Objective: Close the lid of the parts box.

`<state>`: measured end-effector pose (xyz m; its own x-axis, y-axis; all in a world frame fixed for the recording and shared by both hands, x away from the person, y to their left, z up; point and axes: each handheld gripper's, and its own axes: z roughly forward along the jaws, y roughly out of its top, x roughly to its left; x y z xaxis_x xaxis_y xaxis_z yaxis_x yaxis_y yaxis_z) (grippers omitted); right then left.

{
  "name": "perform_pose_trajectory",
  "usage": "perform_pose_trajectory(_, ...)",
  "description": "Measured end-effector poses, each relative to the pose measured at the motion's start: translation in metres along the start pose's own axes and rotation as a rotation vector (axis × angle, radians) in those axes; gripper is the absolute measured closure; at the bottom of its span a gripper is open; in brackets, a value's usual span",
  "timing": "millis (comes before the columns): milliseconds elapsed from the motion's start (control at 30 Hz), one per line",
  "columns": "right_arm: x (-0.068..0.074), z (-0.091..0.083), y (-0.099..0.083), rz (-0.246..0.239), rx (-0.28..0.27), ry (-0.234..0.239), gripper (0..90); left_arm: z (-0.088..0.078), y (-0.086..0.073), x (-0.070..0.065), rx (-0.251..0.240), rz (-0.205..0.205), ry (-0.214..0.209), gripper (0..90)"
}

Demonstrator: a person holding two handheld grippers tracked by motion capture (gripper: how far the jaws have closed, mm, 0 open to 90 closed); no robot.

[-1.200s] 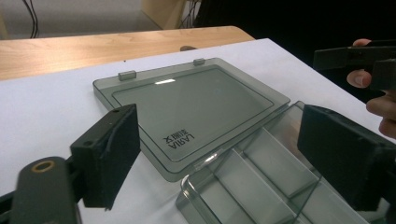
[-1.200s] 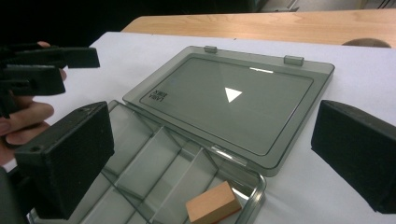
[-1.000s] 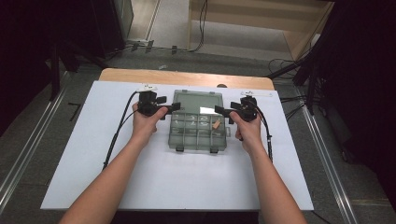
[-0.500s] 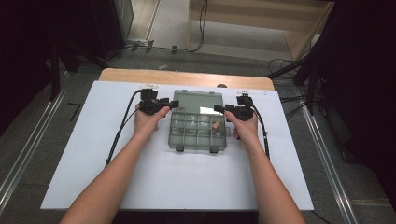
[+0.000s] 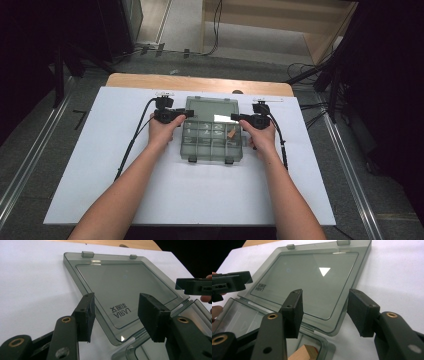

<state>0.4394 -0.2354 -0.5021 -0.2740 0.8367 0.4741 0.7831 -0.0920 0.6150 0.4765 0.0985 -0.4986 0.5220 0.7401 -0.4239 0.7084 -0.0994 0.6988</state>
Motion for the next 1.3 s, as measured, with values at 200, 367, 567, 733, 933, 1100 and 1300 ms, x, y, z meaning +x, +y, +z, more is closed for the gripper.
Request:
perform_pose_trajectory(200, -0.003, 0.007, -0.003, 0.027, -0.003, -0.005, 45.8, 0.005, 0.0, 0.001, 0.009, -0.018, 0.017, 47.0)
perform_pose_trajectory(367, -0.006, 0.01, -0.004, 0.046, -0.002, 0.0, 45.8, 0.01, -0.002, 0.002, 0.028, -0.031, 0.031, 46.8)
perform_pose_trajectory(567, -0.008, 0.015, -0.006, 0.058, 0.016, 0.019, 46.6, 0.01, -0.002, 0.003, 0.043, -0.052, 0.028, 46.8)
perform_pose_trajectory(733, -0.008, 0.015, -0.006, 0.056, 0.002, 0.024, 48.5, 0.013, -0.001, 0.001, 0.059, -0.073, 0.022, 47.2)
perform_pose_trajectory(933, -0.009, 0.01, -0.006, 0.039, -0.036, 0.022, 57.0, 0.007, 0.003, 0.002, 0.032, -0.09, 0.024, 56.6)
perform_pose_trajectory(1100, -0.008, 0.004, -0.007, 0.013, -0.079, 0.008, 65.0, -0.001, 0.007, 0.003, 0.002, -0.063, 0.015, 66.9)
perform_pose_trajectory(1300, -0.003, -0.006, -0.007, -0.059, -0.122, -0.023, 73.5, -0.011, 0.01, 0.0, -0.031, -0.012, 0.017, 76.1)
